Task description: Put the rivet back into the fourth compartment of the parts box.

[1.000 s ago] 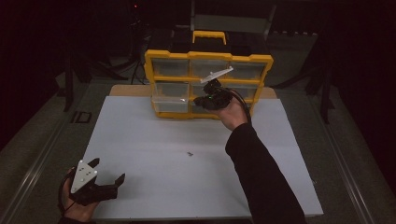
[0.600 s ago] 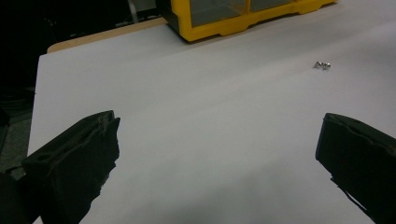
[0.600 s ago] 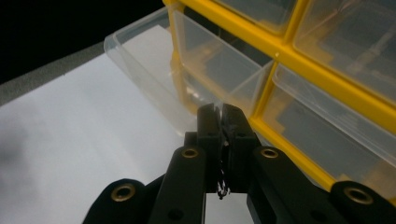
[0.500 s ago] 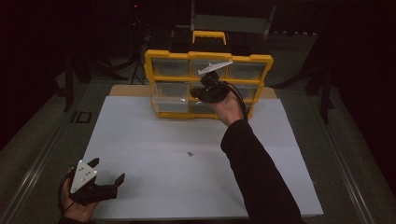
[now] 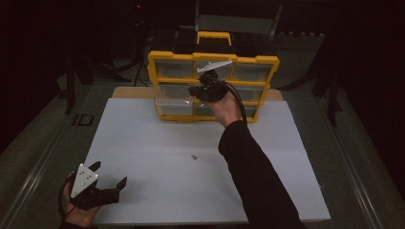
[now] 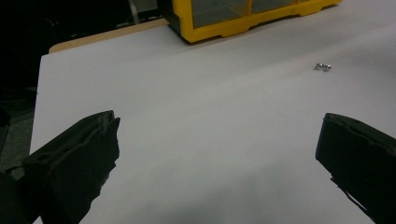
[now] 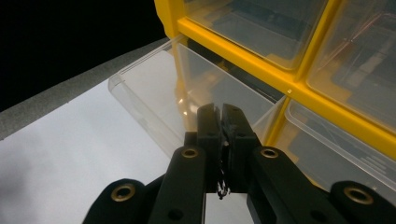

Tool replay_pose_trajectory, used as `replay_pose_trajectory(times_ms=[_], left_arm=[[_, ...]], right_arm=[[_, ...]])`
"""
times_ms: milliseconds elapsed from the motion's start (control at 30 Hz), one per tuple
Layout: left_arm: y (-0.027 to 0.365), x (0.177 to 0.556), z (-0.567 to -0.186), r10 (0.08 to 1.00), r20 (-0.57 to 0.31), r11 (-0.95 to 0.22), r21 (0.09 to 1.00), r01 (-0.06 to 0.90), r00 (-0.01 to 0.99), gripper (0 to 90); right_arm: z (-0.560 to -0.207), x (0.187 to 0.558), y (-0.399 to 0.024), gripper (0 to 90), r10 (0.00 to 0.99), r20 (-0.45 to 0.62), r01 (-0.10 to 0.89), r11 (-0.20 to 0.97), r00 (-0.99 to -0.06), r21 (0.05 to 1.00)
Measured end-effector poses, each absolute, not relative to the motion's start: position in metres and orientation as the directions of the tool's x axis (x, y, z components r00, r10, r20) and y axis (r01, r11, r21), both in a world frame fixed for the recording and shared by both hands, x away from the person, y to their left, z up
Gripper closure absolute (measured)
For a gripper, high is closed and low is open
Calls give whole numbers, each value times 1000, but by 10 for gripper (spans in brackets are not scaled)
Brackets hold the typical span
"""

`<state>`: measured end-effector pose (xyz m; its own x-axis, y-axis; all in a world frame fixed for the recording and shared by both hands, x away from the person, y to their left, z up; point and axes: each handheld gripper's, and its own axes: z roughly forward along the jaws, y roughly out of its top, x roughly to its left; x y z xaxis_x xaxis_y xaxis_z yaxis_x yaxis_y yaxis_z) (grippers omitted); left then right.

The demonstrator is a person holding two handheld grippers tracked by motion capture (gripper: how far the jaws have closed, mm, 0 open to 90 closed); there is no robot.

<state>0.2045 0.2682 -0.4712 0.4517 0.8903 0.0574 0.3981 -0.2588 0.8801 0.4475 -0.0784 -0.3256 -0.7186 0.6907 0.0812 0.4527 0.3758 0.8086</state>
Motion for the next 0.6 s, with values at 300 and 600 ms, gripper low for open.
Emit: replay_pose_trajectory(times_ms=[300,600], left_arm=[[269,204,-471,892,55,-255,881,398,449,1],[270,204,-471,892,56,-256,880,400,448,1]], right_arm=[[-328,450,-70,869,696,89,451,358,-713,817],[-330,453,-63,636,696,87,454,362,-712,814]])
